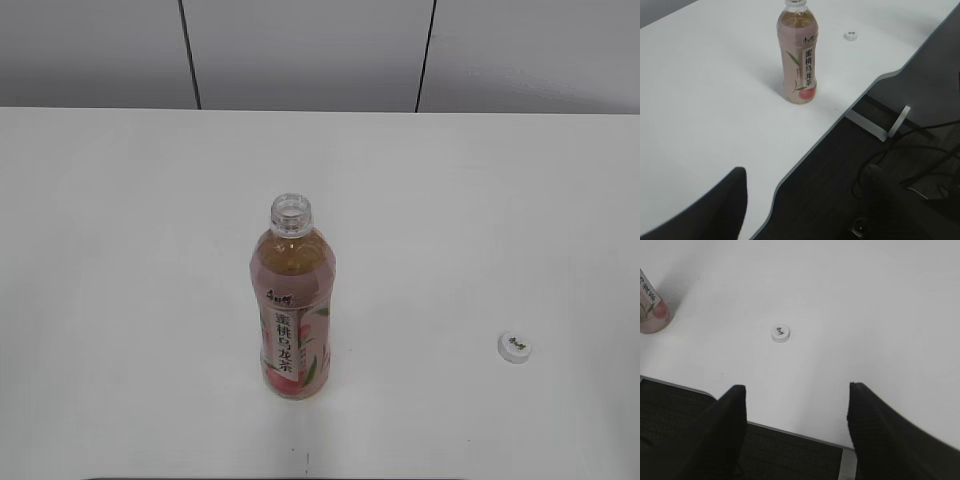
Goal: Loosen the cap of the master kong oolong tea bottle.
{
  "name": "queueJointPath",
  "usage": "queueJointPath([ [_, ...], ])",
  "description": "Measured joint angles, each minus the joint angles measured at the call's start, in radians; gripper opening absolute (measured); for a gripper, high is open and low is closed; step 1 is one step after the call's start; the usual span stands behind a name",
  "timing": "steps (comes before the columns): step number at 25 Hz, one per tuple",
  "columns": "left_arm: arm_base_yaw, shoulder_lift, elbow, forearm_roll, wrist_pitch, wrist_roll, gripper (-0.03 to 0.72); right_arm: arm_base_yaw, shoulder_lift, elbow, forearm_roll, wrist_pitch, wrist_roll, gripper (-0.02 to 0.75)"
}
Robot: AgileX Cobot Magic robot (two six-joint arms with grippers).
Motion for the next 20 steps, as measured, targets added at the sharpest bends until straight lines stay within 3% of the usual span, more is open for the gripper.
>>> queueJointPath([
  [9, 0.0, -0.001, 0.074, 0.015, -0.141, -0.01, 0.447, 0.0, 0.0, 0.0, 0.0, 0.0, 0.0, 0.484],
  [20, 0.0, 0.001, 0.079, 0.015, -0.161, -0.019, 0.447, -0.002, 0.0, 0.0, 0.0, 0.0, 0.0, 0.484],
])
